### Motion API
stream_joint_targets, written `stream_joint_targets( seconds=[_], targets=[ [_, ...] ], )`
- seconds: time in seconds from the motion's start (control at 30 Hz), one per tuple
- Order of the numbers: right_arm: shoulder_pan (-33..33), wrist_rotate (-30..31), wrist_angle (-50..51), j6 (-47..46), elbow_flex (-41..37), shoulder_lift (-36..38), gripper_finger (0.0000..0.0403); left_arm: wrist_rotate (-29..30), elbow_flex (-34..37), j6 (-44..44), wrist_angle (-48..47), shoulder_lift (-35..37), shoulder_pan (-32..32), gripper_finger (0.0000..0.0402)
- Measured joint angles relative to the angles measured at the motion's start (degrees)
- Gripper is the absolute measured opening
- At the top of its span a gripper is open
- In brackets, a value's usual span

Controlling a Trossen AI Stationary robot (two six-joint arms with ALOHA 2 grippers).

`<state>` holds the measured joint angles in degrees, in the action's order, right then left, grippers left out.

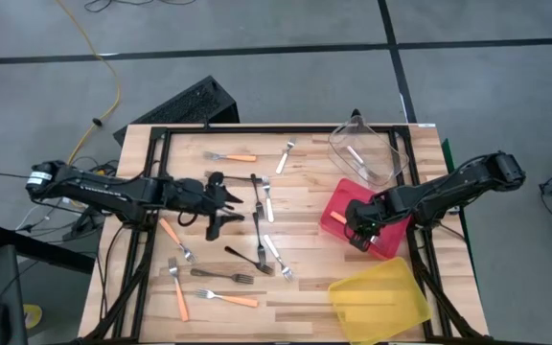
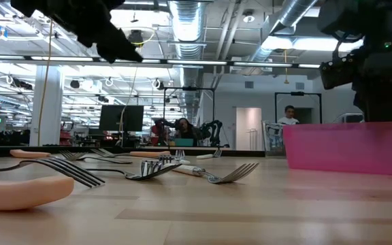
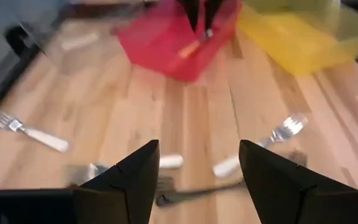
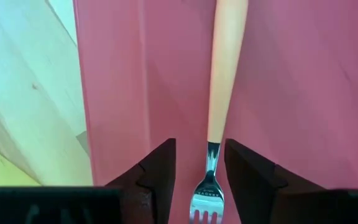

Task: Sort silverware by color (type)
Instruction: Put the black fork into the yellow bin

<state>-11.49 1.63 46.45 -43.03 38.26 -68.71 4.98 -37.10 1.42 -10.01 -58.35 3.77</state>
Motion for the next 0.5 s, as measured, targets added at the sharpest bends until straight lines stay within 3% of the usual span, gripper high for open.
stream_joint_targets(
  seconds=[0.27, 0.5],
  targets=[
    [0.0, 0.0, -0.38, 0.02, 0.0, 0.0, 0.0159, -4.05, -0.04, -1.62, 0.9, -7.09, 2.4, 0.0206],
    [0.0, 0.0, -0.66, 0.03, 0.0, 0.0, 0.0159, -12.83, -0.04, -8.81, 11.03, -16.07, 1.84, 0.0206]
  ],
)
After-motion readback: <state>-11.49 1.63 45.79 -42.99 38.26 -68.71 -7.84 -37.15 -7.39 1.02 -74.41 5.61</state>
